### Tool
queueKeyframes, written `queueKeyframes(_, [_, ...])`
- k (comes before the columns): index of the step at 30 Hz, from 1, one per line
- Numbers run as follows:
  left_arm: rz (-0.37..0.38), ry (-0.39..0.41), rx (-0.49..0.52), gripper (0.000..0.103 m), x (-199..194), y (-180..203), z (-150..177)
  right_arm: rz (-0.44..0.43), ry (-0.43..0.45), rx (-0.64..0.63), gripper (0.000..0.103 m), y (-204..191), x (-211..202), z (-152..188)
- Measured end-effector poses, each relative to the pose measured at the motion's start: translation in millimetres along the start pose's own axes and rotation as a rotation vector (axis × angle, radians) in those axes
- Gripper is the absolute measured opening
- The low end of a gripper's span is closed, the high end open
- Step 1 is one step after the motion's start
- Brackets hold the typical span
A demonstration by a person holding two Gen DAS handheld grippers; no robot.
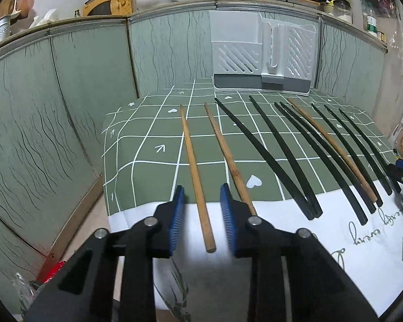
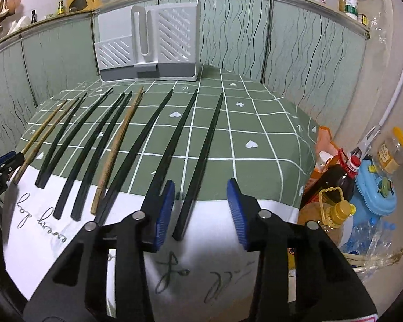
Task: Organize utensils
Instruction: 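Close left tool on a wooden chopstick while right tool closes on a black chopstick, then lift the wooden chopstick with left tool while right tool lifts the black chopstick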
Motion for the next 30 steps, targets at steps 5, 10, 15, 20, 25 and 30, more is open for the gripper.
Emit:
queueKeyframes(5, [-0.024,0.012,0.011,0.01,-0.5,0.8,1.7,0.001,-0.005,0.027,0.022,0.7,8.9,1.2])
queueKeyframes(10, [-0.029,0.018,0.001,0.006,0.1,-0.4,0.8,0.009,-0.01,0.047,0.009,4.0,11.9,0.6])
queueKeyframes(15, [-0.001,0.02,-0.039,0.006,-1.9,-3.4,-1.0,0.008,-0.02,0.062,0.006,7.0,9.9,-0.8])
queueKeyframes(20, [0.0,0.045,-0.05,0.006,-16.8,-8.1,-8.4,0.004,0.002,0.067,0.006,9.3,-4.6,-5.8])
queueKeyframes(25, [0.007,0.077,-0.05,0.006,-39.6,-11.0,-19.5,-0.003,0.039,0.063,0.006,10.5,-28.9,-14.2])
queueKeyframes(30, [0.009,0.117,-0.047,0.006,-62.5,-13.0,-32.6,-0.011,0.095,0.066,0.006,13.1,-59.5,-28.3])
Point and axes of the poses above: each gripper's, at about its wrist camera, not at the fingertips, and x roughly the way its jaws point, y to its right, z to its underside, the point moved 10 cm from there along x, roughly the way its jaws point, and after that the axes turned 7 degrees about z, right-handed, at the moved point
